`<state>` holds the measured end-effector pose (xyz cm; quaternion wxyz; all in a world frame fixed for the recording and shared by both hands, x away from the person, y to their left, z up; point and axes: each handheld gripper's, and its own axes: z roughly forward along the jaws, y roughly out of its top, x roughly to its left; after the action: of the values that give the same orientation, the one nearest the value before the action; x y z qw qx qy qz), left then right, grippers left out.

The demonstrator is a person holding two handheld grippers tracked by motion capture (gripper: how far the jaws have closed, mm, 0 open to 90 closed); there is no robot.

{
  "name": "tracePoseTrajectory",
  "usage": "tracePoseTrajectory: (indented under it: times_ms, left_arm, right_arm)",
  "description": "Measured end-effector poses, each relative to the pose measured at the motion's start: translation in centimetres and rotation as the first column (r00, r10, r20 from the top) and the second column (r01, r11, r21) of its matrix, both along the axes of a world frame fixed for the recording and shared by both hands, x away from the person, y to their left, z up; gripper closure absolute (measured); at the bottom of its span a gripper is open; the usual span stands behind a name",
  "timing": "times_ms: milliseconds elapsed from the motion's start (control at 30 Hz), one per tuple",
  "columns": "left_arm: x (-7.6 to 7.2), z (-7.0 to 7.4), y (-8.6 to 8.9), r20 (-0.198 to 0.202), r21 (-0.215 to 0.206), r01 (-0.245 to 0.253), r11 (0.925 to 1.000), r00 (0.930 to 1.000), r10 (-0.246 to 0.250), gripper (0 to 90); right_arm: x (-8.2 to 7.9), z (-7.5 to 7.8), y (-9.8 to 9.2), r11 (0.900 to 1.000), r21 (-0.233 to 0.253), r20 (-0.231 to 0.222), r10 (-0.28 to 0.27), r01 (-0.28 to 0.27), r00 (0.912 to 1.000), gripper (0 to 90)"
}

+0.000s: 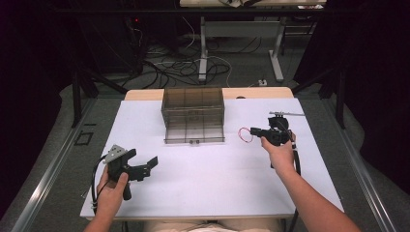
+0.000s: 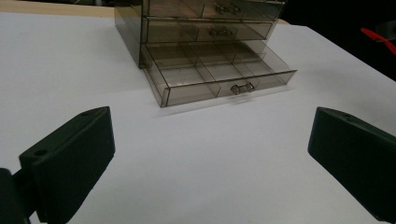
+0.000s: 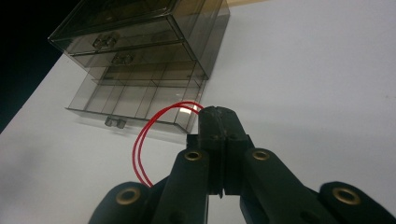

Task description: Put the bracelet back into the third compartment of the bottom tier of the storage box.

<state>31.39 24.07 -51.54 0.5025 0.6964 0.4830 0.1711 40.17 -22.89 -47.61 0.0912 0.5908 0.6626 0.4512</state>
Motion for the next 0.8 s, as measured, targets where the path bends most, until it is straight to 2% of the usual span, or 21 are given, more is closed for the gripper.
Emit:
tracePoseTrajectory:
  times_ms: [233,567,600,800]
  left_arm:
    - [0.0,0.0,0.0,-0.002,-0.005,-0.001,1.0,1.0,0.001,0.6]
    - [0.0,0.0,0.0,-0.001,-0.001,0.002,1.0,1.0,-0.002,0.6]
    - [0.0,0.0,0.0,-0.001,-0.001,0.002,1.0,1.0,-0.002,0.6]
    - [0.0,0.0,0.0,-0.001,-0.002,0.002,1.0,1.0,-0.002,0.6]
  right_arm:
    - [0.6,0.7,0.6,1.0,-0.006,0.006,0.019,-0.019,0.9998,90.0]
    - [1.3,1.3,1.3,1.0,-0.001,-0.002,0.011,-0.011,0.9999,90.0]
    - [1.5,1.4,1.3,1.0,-0.016,0.007,0.006,-0.006,1.0,90.0]
    - [1.9,1.8,1.6,1.0,-0.021,0.004,0.006,-0.006,1.0,90.0]
